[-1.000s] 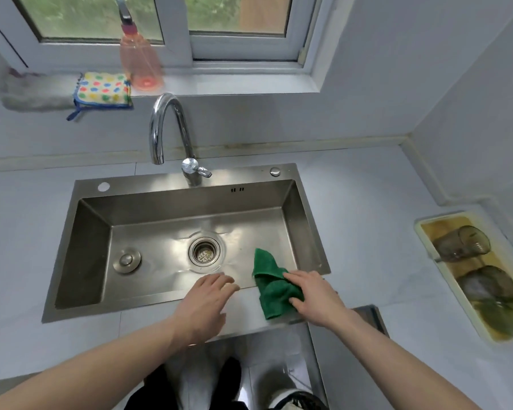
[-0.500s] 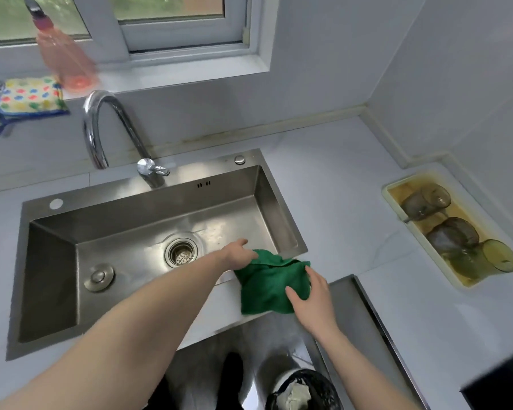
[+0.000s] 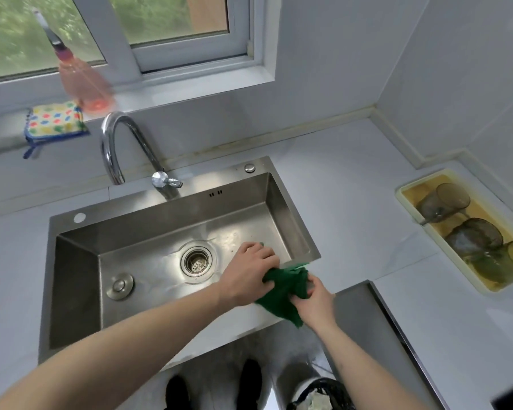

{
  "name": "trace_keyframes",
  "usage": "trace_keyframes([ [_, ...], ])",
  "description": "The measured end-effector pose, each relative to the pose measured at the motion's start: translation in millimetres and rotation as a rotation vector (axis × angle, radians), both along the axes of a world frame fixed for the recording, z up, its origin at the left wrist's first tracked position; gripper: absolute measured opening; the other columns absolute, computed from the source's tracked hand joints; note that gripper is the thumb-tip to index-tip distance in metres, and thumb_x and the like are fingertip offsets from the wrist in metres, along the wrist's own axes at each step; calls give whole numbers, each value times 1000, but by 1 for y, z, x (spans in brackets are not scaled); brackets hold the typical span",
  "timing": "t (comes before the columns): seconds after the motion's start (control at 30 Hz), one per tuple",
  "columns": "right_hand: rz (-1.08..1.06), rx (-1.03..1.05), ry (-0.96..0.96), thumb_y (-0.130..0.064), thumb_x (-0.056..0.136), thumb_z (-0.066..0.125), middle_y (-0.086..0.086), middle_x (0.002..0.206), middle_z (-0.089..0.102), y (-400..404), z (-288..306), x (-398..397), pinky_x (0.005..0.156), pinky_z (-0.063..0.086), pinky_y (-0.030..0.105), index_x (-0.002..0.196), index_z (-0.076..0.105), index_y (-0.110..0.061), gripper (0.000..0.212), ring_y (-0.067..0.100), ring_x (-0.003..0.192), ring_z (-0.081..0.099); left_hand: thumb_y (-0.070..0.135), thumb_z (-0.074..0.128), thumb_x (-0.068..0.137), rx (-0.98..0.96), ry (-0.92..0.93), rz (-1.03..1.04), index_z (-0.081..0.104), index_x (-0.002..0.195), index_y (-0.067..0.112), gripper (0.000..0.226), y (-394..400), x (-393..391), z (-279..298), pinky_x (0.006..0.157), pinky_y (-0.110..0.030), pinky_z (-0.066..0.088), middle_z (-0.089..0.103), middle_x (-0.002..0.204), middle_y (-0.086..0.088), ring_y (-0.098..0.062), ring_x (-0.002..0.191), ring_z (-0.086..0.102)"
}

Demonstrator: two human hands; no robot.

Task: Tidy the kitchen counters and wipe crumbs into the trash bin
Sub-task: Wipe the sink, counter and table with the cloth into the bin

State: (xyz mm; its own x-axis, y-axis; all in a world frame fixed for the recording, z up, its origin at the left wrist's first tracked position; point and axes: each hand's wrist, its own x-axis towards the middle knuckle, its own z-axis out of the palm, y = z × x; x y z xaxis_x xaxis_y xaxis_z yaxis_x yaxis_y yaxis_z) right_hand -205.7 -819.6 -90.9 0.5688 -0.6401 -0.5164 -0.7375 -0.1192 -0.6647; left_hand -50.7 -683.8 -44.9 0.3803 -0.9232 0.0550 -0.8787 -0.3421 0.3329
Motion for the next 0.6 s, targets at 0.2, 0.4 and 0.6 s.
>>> trace_keyframes([
  [0.2, -48, 82, -18, -14, 87, 67, -3, 111, 71, -7, 6, 0, 98, 54, 38, 125, 63, -26, 40, 20, 109, 67, 41, 50, 86, 225, -98, -199, 58, 128, 36, 42, 43, -42, -20, 100, -37, 38, 58, 117, 6, -20, 108, 53],
  [0.4, 38, 106, 54, -64, 85, 66, -4, 139, 61, -19, 10, 16, 110, 43, 39, 149, 45, -22, 79, 21, 129, 56, 40, 44, 92, 263, -45, -249, 62, 127, 34, 40, 45, -52, -19, 92, -38, 40, 57, 122, 7, -20, 108, 52],
  [0.6, 117, 32, 158, -52, 75, 81, -4, 105, 69, 0, -3, 30, 82, 47, 27, 114, 64, -24, 51, 17, 93, 60, 38, 67, 79, 40, 414, 429, 57, 114, 36, 37, 45, -53, -25, 84, -31, 51, 53, 114, 16, -15, 105, 61],
])
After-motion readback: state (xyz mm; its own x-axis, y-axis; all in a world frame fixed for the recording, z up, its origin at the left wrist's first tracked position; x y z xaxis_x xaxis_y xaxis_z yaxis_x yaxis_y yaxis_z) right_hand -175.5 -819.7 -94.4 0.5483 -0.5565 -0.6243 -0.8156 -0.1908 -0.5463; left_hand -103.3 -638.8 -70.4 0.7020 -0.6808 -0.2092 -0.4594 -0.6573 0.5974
